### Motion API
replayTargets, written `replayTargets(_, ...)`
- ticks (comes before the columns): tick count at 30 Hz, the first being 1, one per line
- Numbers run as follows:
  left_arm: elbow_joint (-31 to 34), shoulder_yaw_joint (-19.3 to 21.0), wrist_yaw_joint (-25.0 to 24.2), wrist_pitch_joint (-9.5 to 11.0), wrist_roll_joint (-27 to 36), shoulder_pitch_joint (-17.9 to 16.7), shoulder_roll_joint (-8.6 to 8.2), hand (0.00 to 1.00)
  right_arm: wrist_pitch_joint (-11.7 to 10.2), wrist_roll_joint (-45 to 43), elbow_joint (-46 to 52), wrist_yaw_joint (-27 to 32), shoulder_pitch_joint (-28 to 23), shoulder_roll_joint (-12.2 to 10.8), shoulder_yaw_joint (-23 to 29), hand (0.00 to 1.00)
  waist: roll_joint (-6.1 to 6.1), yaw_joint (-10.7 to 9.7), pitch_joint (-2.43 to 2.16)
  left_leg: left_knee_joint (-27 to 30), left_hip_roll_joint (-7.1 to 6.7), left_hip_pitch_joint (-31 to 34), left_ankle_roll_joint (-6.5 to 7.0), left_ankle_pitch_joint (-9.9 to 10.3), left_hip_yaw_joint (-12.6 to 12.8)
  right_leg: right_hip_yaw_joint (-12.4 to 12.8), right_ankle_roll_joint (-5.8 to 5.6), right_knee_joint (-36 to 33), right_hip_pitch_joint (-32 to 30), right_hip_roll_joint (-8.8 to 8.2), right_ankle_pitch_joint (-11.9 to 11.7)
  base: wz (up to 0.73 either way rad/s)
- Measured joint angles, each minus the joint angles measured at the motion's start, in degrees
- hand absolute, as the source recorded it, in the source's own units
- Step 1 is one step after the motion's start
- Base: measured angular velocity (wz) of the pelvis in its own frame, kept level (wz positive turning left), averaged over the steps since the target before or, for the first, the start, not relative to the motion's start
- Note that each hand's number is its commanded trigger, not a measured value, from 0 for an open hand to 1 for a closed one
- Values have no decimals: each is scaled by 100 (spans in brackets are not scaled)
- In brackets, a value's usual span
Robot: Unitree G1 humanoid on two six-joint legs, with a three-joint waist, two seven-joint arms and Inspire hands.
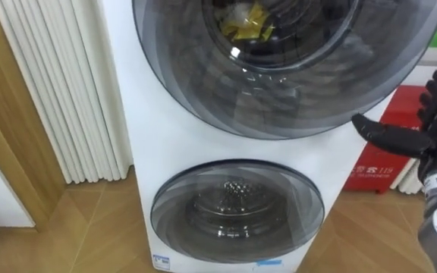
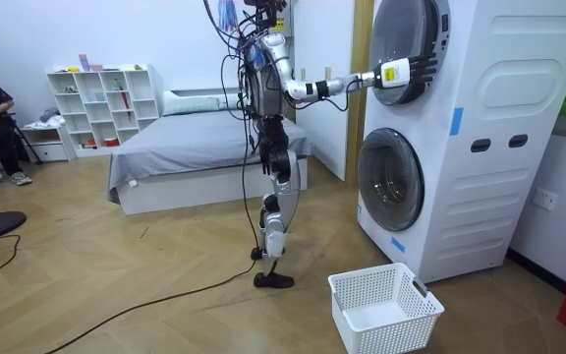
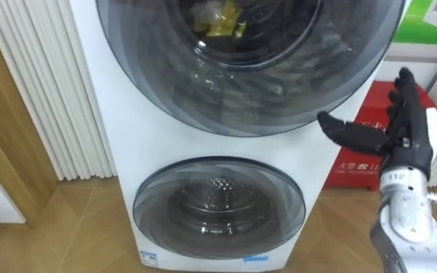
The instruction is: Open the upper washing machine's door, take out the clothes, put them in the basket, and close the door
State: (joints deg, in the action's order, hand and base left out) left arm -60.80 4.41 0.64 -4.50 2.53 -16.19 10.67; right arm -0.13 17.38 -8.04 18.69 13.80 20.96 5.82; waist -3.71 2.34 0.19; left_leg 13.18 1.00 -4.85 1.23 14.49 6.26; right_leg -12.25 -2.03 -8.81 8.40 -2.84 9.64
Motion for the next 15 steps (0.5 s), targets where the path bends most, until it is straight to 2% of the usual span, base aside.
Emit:
replayTargets(6,-36,-1,-24,-19,-47,74,38,0,11,8,-17,-9,188,0,-3,0,-57,130,21,33,1,101,0,0,-35,1,0,5,-62,3,0,3)
replayTargets(15,-127,-8,-147,-102,-96,109,119,0,113,26,-19,-8,357,20,-13,0,-63,146,19,26,-2,129,0,-1,-54,-51,0,1,-95,2,0,0)
